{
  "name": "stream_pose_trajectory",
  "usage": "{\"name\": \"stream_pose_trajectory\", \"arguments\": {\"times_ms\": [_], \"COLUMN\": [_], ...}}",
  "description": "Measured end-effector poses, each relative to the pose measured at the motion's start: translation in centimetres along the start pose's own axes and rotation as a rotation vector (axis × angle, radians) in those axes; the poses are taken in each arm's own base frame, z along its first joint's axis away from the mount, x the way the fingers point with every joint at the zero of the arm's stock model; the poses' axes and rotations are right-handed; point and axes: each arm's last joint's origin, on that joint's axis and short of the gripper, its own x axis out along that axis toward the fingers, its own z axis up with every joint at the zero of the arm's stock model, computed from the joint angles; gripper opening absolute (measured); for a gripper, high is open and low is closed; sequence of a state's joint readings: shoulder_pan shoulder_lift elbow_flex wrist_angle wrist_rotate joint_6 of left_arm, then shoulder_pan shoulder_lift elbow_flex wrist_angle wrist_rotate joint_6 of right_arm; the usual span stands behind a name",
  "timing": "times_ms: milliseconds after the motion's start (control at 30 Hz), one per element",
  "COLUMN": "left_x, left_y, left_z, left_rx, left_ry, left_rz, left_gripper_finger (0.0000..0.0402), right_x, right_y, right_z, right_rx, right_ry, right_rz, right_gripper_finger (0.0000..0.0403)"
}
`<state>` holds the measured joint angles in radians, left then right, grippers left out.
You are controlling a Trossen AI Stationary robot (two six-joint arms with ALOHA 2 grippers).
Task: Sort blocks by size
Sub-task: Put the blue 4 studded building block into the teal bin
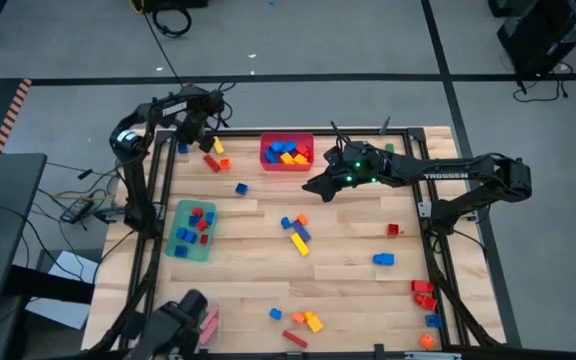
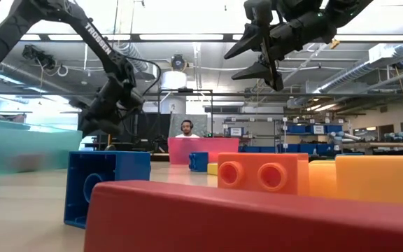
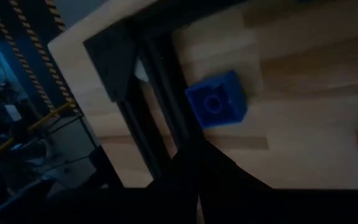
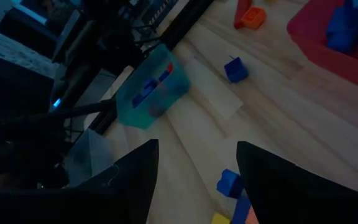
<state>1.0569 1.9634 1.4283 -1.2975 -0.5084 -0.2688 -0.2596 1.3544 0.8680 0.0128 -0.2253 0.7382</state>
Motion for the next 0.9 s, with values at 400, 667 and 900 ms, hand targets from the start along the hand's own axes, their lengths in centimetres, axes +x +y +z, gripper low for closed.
{"name": "stream_pose_trajectory", "arguments": {"times_ms": [400, 667, 900], "left_x": [1.4, 1.7, 1.7], "left_y": [0.1, 0.1, 0.2], "left_z": [0.8, 1.1, 1.3], "left_rx": [-0.034, -0.055, -0.067], "left_ry": [0.016, -0.009, -0.023], "left_rz": [-0.069, -0.086, -0.096], "left_gripper_finger": [0.0000, 0.0000, 0.0000], "right_x": [0.0, 0.0, 0.0], "right_y": [-0.1, -0.2, -0.3], "right_z": [0.1, 0.1, 0.1], "right_rx": [-0.023, -0.027, -0.030], "right_ry": [-0.007, -0.002, -0.005], "right_rz": [-0.010, -0.014, -0.016], "right_gripper_finger": [0.0230, 0.0230, 0.0230]}}
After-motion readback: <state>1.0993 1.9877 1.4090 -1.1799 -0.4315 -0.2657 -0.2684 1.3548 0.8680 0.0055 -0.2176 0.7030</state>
